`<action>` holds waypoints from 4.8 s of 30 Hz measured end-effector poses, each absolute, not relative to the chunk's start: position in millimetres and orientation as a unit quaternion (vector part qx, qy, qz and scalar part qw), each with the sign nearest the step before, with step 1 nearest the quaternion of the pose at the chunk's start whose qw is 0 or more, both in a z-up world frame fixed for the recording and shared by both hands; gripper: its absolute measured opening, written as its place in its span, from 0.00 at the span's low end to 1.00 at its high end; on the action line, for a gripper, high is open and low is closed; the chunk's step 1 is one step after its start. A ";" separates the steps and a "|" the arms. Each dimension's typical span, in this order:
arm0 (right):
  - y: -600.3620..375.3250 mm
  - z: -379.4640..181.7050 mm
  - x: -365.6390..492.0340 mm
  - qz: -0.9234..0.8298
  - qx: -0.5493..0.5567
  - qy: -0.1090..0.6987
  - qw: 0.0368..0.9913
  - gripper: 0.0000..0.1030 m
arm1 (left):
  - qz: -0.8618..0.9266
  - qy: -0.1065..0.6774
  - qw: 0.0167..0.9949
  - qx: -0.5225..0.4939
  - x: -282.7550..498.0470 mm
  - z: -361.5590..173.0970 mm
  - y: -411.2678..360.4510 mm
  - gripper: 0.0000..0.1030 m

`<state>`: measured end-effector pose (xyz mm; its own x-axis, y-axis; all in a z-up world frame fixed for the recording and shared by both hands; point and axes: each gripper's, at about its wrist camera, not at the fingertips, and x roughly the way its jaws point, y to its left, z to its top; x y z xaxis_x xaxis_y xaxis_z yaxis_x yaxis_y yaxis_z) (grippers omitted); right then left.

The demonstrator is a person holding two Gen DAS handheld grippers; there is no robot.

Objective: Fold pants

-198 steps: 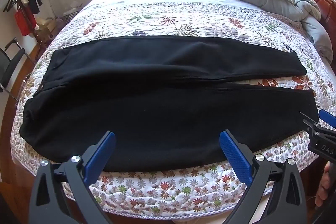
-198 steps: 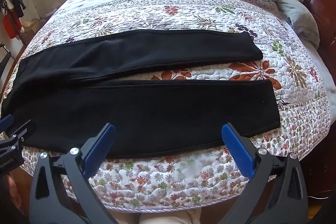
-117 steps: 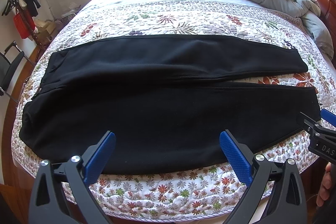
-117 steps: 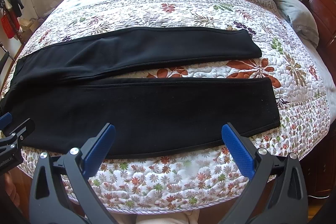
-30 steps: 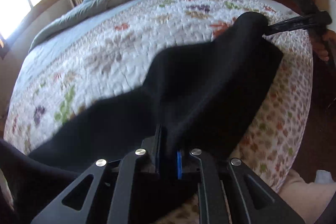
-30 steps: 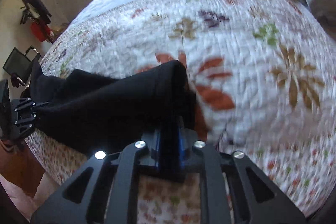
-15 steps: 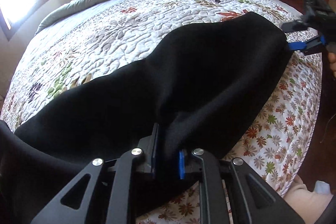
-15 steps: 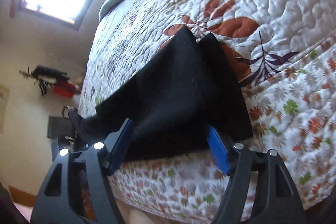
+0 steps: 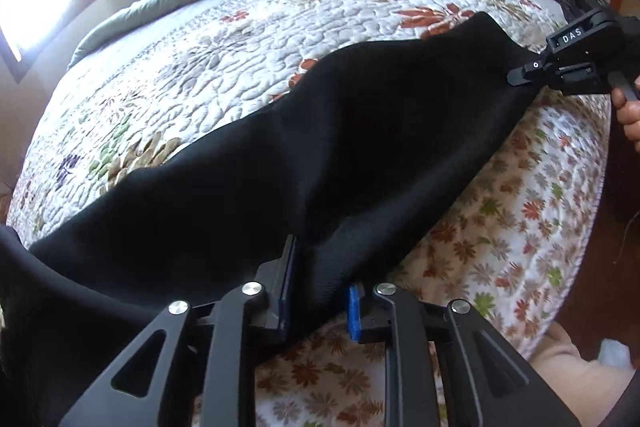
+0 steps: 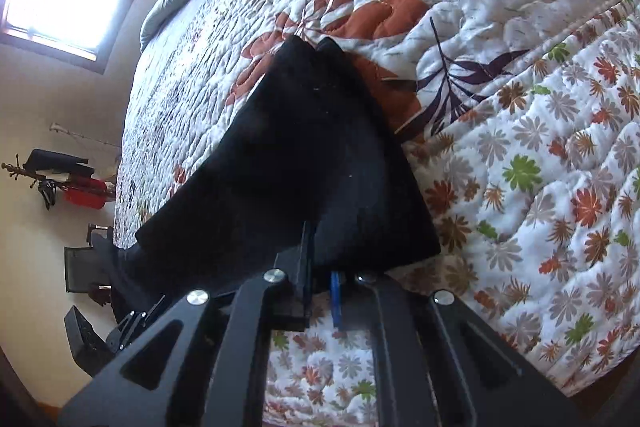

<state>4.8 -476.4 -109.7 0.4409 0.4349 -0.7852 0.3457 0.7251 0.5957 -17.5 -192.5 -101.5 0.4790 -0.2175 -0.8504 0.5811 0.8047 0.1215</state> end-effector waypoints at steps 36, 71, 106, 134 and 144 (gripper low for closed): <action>-291.2 -102.4 31.4 0.067 0.207 0.571 0.792 0.51 | -0.005 0.550 0.832 -0.071 72.7 -44.5 -20.7 0.75; -257.7 -61.9 25.0 0.133 0.153 0.553 0.808 0.54 | 0.012 0.493 0.845 -0.209 -27.0 -86.3 33.1 0.09; -111.2 -90.4 17.5 0.188 0.009 0.582 0.791 0.50 | 0.113 0.548 0.801 -0.212 145.6 -25.8 166.7 0.37; -121.0 -59.7 25.6 0.237 0.021 0.575 0.783 0.56 | 0.163 0.415 0.855 -0.263 -51.7 -47.5 204.9 0.48; -172.8 -29.0 34.2 0.203 0.058 0.544 0.812 0.59 | 0.101 0.418 0.877 -0.214 -26.7 -33.1 183.1 0.49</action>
